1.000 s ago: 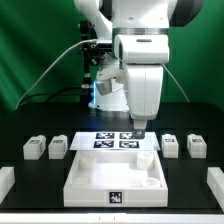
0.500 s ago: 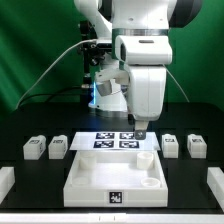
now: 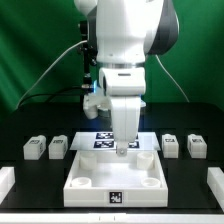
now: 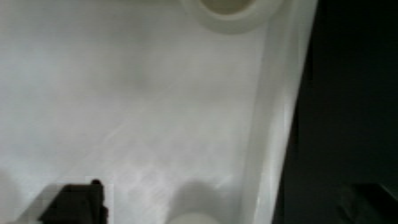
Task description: Assemble one leg
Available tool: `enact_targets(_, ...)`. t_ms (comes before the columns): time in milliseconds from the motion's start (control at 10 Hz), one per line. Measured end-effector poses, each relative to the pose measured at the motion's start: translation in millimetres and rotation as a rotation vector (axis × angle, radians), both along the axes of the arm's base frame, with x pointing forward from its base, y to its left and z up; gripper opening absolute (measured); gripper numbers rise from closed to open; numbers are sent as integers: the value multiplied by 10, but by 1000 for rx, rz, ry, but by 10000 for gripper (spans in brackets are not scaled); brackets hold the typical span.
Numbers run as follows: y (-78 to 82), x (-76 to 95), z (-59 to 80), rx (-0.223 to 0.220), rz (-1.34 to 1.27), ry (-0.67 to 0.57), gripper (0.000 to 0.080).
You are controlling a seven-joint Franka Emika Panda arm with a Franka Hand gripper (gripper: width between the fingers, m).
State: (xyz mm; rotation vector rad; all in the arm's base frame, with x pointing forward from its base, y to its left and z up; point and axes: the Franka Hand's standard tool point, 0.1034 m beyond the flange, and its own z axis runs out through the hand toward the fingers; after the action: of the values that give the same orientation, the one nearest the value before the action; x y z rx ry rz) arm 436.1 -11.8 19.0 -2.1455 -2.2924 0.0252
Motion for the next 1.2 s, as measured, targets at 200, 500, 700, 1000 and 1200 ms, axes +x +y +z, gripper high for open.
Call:
enact_targets(200,-27,17,-73,2,-7,9,650)
enact_targets(500,-27,11,-77,2,-8,10,442)
enact_targets(700,-27,9,-79,2,-8,11,255)
enact_targets(1000,-33,11,-78,2,-9,10,58)
enact_targets(1200,-34,12,-78,2,-9,10,58)
